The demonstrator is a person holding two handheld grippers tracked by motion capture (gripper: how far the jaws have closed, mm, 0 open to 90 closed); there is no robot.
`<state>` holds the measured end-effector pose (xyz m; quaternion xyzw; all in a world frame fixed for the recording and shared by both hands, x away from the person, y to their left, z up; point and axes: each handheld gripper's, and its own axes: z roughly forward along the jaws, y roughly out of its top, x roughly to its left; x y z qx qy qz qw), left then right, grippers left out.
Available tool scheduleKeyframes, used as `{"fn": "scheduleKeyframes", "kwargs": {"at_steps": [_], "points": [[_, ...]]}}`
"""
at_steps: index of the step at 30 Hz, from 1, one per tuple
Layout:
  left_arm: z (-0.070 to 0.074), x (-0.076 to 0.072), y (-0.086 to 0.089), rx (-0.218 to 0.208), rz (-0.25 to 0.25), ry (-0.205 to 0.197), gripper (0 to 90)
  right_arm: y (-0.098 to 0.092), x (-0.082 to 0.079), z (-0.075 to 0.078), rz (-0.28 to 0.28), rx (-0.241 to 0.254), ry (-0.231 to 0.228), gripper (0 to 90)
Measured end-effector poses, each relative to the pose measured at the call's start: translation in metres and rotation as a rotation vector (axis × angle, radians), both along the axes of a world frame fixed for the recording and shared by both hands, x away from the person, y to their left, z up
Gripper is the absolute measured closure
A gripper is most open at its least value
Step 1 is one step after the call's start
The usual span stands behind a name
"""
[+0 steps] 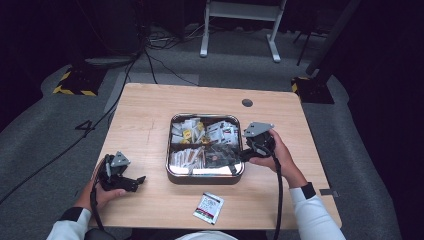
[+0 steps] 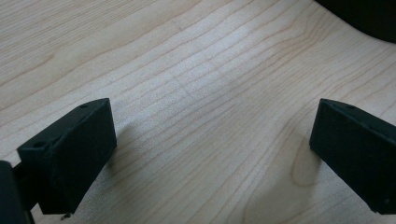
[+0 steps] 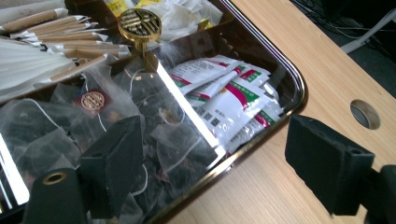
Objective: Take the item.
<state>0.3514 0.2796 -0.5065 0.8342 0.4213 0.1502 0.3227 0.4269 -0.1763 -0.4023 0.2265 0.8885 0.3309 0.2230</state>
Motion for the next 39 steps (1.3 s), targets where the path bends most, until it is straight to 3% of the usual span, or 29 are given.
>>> {"fn": "scheduleKeyframes", "kwargs": {"at_steps": [10, 22, 39], "points": [[0.000, 0.000, 0.000, 0.000, 0.001, 0.000, 0.8, -0.018, -0.008, -0.001, -0.018, -0.031, -0.014, 20.3], [0.000, 0.000, 0.000, 0.000, 0.002, 0.000, 0.8, -0.043, -0.017, -0.007, -0.058, -0.043, 0.007, 22.4], [0.000, 0.000, 0.000, 0.000, 0.002, 0.000, 0.8, -0.067, -0.031, -0.029, -0.096, -0.077, 0.032, 21.2]]}}
